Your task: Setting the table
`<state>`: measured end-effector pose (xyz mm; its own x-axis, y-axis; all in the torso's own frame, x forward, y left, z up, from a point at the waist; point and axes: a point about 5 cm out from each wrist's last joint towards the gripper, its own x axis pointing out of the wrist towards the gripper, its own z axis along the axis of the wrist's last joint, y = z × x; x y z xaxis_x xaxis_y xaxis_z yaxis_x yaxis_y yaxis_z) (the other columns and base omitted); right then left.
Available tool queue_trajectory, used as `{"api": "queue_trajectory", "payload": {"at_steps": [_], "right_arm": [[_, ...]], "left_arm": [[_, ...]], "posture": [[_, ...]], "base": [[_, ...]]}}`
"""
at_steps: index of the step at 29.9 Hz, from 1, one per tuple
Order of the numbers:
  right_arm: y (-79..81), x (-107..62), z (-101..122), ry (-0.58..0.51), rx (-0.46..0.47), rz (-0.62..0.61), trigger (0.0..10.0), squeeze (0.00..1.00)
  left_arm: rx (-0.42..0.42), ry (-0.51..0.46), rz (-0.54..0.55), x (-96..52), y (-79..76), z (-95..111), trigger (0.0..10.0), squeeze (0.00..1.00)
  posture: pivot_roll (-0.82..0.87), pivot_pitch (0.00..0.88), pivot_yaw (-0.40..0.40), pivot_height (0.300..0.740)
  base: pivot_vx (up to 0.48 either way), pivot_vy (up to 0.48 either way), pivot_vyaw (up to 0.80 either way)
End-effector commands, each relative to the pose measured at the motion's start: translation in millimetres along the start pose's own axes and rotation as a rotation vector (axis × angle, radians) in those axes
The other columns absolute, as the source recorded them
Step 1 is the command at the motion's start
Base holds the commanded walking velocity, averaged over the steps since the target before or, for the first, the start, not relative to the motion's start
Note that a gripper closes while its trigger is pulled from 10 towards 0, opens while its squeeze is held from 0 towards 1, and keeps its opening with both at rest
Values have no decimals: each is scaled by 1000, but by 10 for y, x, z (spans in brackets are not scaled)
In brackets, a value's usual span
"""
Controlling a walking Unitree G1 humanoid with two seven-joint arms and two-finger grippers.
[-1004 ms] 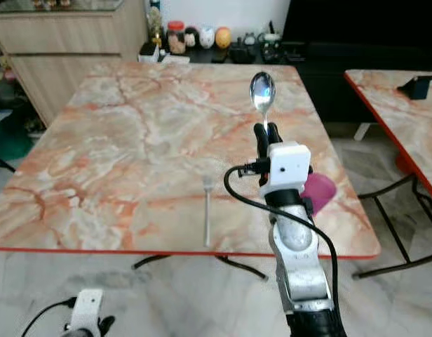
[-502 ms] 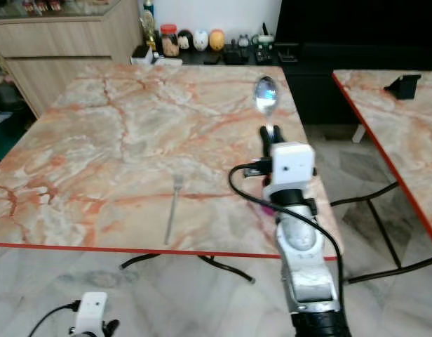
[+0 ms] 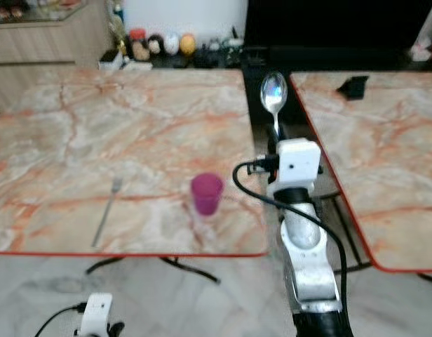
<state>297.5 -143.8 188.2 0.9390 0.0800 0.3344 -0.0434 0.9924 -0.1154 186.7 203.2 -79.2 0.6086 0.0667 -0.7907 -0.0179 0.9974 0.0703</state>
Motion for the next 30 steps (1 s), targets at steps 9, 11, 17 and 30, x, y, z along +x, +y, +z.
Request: {"api": "queue_trajectory", "payload": {"at_steps": [9,11,17,30], "right_arm": [[18,114,139,-51,-3,19,10000,0],[-5,112,131,-46,-5,7,10000,0],[-17,119,103,-26,-13,8,10000,0],[-11,147,90,-14,-17,19,10000,0]], "left_arm": [[12,6,10,-2,50,4,10000,0],[14,10,14,-2,64,3,10000,0],[10,11,19,-3,100,15,10000,0],[10,7,21,-2,133,34,10000,0]], "posture": [[-107,0,10,736],[-106,0,13,736],[-105,0,18,736],[-114,0,26,736]], "base": [[0,-365,0],[0,-364,0],[0,-367,0],[0,-364,0]]}}
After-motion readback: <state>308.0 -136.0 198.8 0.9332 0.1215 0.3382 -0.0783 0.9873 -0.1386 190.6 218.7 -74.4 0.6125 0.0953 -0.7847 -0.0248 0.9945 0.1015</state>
